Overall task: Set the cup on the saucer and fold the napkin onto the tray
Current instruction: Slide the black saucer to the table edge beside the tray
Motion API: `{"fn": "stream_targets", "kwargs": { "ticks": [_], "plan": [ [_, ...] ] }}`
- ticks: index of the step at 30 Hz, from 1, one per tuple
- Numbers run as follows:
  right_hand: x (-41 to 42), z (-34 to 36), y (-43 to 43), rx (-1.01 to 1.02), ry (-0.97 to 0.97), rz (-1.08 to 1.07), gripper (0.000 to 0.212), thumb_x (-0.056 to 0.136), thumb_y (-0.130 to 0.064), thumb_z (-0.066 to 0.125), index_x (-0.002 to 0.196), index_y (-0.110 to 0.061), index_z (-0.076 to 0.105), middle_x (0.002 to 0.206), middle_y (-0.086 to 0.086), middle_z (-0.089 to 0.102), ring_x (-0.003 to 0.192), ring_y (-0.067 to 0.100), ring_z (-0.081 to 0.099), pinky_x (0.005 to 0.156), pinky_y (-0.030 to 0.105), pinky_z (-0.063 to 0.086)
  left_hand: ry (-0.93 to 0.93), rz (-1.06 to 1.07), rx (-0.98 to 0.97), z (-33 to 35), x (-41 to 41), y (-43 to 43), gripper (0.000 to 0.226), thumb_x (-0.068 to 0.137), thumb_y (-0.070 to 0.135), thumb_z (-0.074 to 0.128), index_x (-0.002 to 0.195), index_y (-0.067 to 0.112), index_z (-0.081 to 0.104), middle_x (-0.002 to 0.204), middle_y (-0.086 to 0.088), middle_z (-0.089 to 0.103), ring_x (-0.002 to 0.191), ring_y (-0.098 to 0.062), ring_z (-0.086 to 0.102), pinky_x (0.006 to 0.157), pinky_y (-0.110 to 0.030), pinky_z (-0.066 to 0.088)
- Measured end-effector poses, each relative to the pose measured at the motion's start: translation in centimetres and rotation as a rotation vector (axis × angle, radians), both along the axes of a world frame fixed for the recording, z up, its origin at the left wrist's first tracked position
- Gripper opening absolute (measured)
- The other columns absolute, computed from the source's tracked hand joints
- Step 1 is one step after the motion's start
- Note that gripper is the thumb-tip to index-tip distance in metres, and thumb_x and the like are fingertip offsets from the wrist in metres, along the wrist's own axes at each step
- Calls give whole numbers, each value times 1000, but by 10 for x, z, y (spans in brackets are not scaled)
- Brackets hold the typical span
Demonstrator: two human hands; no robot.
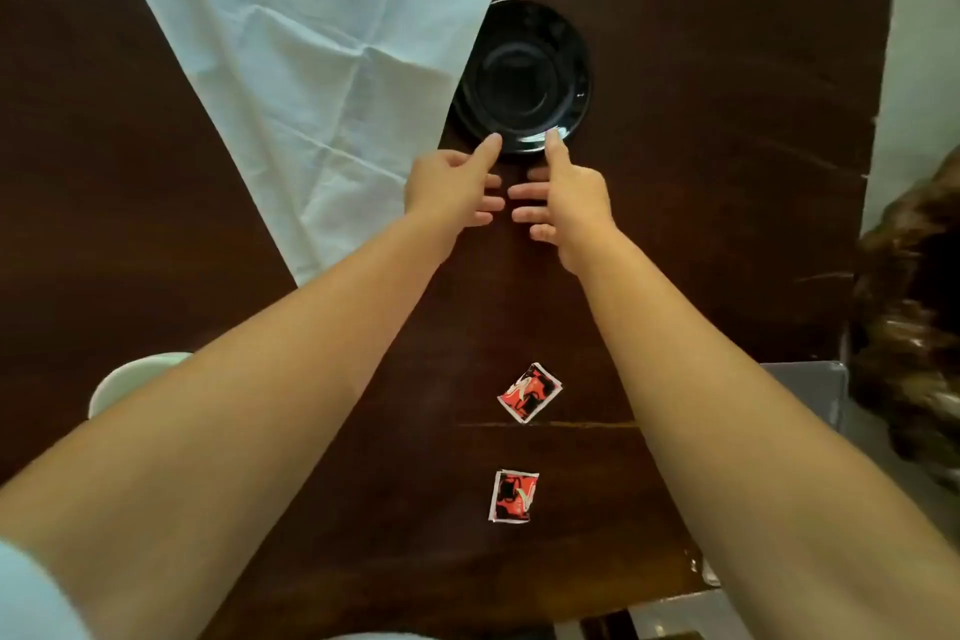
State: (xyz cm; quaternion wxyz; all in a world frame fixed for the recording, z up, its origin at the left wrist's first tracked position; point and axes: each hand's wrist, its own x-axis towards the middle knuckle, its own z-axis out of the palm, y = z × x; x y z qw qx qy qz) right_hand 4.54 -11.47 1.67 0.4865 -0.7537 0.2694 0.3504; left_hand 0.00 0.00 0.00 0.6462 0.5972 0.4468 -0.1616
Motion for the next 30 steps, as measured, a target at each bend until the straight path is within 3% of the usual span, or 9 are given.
{"fn": "stream_targets", "kwargs": {
  "ticks": [3,7,10,13,19,27,30],
  "plan": [
    [13,-15,-8,87,41,-92,49,98,-51,53,106,-5,66,79,8,79,46,14,59,43,25,38,-3,148,-70,-10,12,-3,42,95,42,65,110,3,69,94,-9,78,76,-16,79,60,-27,60],
    [18,-28,-14,189,54,-141,40,96,-44,59,104,-5,68,79,8,79,43,12,56,42,24,34,2,237,-111,-17,18,-6,34,92,41,69,108,11,70,94,0,80,76,-10,78,62,-24,53],
    [27,-27,-12,183,109,-194,32,91,-39,65,107,-11,70,74,2,79,41,7,54,41,21,31,53,286,-93,-15,28,-11,27,85,43,77,90,17,70,85,3,81,71,-10,78,61,-24,47],
    [31,-22,-10,188,162,-223,28,88,-38,68,106,-17,71,77,-3,79,43,3,55,43,18,34,88,312,-82,-8,33,-12,27,80,41,82,86,18,69,75,6,80,65,-9,76,59,-24,46],
    [34,-20,-23,328,242,-193,12,90,-35,70,95,-25,69,81,-6,79,61,8,62,55,22,47,84,258,-84,-4,30,-12,22,83,38,80,84,22,64,79,7,79,58,-3,72,61,-22,45],
    [35,-18,-24,351,238,-205,13,91,-32,71,96,-21,68,78,-3,79,52,8,65,51,22,49,77,253,-35,-6,30,-16,25,83,38,79,95,20,67,78,7,79,57,-3,72,60,-23,45],
    [33,-18,-24,353,227,-202,13,91,-31,70,98,-19,68,80,-2,79,54,9,67,52,23,50,68,256,-25,-6,30,-16,20,84,38,78,86,22,66,73,8,77,53,-1,70,57,-21,45]
  ]
}}
